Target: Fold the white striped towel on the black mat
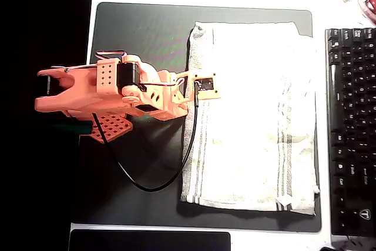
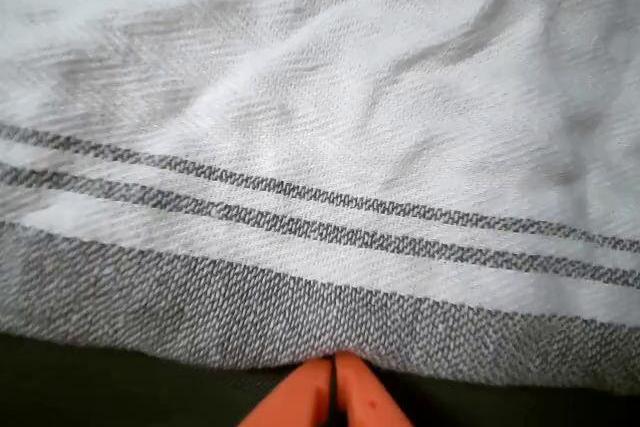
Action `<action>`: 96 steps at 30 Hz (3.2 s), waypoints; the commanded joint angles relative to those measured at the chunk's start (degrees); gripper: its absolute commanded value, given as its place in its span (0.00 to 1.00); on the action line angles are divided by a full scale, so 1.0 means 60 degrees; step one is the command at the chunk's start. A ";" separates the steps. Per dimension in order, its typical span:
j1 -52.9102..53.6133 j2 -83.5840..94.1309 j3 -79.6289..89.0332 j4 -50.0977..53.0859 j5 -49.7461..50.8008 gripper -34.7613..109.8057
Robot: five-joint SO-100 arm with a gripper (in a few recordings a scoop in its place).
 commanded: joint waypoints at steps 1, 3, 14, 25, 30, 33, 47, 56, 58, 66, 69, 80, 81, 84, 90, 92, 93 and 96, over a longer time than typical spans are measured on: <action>-0.0073 0.0220 0.0220 0.0161 0.0469 0.24; -0.0059 0.0220 0.0220 0.0161 0.0469 0.24; -0.0044 0.0220 0.0220 0.0161 0.0469 0.24; 0.0000 0.0220 0.0205 0.0161 0.0161 0.24; 0.0029 0.0220 0.0205 0.0161 -0.0146 0.24; 0.0278 0.0205 0.0205 0.0044 -0.0498 0.24; -0.0381 -0.1802 -0.1479 -0.0659 -0.0322 0.24; -0.1758 -0.3794 -0.3369 -0.0688 0.0938 0.24; -0.2109 -0.4380 -0.3926 -0.0718 0.1230 0.24; -0.3296 -0.6519 -0.6064 -0.0835 0.2109 0.24; -0.3662 -0.7354 -0.6899 -0.0791 0.2314 0.24; -0.4951 -1.0635 -1.0693 -0.0308 0.3105 0.24; -0.5098 -1.0884 -1.1089 -0.0234 0.3164 0.24; -0.5508 -1.1616 -1.2231 -0.0015 0.3208 0.24; -0.6167 -1.2979 -1.4150 0.0264 0.3413 0.24; -0.6357 -1.3345 -1.4619 0.0308 0.3457 0.24; -0.6431 -1.3550 -1.4854 0.0337 0.3472 0.24; -0.6606 -1.4253 -1.5601 0.0410 0.3560 0.24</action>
